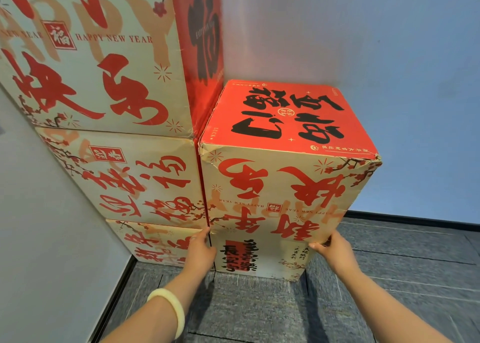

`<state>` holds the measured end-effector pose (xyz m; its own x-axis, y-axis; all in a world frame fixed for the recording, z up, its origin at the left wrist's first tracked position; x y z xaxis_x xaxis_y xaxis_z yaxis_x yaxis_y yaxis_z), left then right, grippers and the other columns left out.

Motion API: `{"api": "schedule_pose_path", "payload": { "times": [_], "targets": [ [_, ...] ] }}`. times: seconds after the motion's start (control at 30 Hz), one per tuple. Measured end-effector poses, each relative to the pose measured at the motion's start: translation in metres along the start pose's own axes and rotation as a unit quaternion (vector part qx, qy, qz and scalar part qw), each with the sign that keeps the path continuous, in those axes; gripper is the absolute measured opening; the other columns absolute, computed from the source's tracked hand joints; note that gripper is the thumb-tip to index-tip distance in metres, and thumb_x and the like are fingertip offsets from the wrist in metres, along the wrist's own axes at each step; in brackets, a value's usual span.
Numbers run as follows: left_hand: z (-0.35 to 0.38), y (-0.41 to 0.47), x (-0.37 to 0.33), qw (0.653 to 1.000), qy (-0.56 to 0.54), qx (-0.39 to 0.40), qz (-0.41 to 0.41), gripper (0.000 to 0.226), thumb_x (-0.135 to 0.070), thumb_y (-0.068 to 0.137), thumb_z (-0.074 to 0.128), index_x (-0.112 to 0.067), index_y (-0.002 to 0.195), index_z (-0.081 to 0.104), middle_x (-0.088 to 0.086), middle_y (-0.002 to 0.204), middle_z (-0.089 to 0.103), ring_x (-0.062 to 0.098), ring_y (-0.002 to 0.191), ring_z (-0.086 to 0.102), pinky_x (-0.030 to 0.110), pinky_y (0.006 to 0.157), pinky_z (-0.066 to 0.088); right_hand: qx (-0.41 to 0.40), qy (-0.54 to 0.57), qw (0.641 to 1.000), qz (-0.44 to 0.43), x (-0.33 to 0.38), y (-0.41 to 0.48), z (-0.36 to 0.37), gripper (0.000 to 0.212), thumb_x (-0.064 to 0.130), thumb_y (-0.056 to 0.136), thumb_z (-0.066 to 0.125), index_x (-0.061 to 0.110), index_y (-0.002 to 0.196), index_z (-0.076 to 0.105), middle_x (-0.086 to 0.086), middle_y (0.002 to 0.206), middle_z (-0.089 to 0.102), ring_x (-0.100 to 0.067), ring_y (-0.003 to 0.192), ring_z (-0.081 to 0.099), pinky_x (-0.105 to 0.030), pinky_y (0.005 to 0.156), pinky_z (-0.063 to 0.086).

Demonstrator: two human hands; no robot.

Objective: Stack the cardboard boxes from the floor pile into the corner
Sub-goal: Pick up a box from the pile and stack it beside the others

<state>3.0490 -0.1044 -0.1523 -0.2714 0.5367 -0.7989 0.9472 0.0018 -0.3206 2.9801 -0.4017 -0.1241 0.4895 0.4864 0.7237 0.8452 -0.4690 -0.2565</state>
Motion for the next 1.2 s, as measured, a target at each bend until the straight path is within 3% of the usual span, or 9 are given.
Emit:
{"api": "schedule_pose_path", "payload": {
  "times": [0.3, 0.47, 1.2],
  "targets": [
    [0.005, 0.008, 0.005, 1.000, 0.015, -0.004, -0.004, 0.061, 0.003, 0.085, 0.056, -0.011, 0.142, 0.037, 0.013, 0.139, 0.042, 0.027, 0.127, 0.045, 0.035, 0.108, 0.037, -0.014, -0.021, 1.000, -0.017, -0.003, 0.009, 0.000, 0.041, 0.016, 0.079, 0.073, 0.006, 0.116, 0.058, -0.011, 0.110, 0.068, -0.024, 0.100, 0.063, -0.035, 0.087, 0.048],
    [0.007, 0.009, 0.006, 1.000, 0.017, -0.002, 0.001, 0.063, 0.000, 0.086, 0.056, -0.014, 0.144, 0.034, 0.013, 0.141, 0.037, 0.028, 0.132, 0.039, 0.042, 0.109, 0.036, -0.025, -0.037, 0.999, -0.028, 0.000, 0.010, 0.003, 0.038, 0.017, 0.080, 0.072, 0.007, 0.114, 0.058, -0.009, 0.110, 0.068, -0.024, 0.100, 0.064, -0.032, 0.083, 0.049],
    [0.003, 0.004, 0.007, 0.999, -0.035, -0.030, 0.029, 0.057, 0.010, 0.081, 0.055, -0.010, 0.134, 0.048, 0.013, 0.136, 0.046, 0.024, 0.125, 0.047, 0.035, 0.108, 0.037, -0.021, -0.062, 0.997, -0.040, -0.008, 0.012, 0.003, 0.043, 0.020, 0.079, 0.074, 0.008, 0.117, 0.057, -0.009, 0.112, 0.067, -0.023, 0.103, 0.063, -0.034, 0.087, 0.050]
  ]
}}
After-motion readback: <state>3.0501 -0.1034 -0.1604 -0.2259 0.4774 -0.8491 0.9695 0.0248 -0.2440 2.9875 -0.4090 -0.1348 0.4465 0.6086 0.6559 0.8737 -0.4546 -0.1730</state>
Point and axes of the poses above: each hand's wrist, its own y-axis towards the middle knuckle, its own z-axis out of the palm, x = y × z, the point moved 2 cm from there along y, towards the middle knuckle
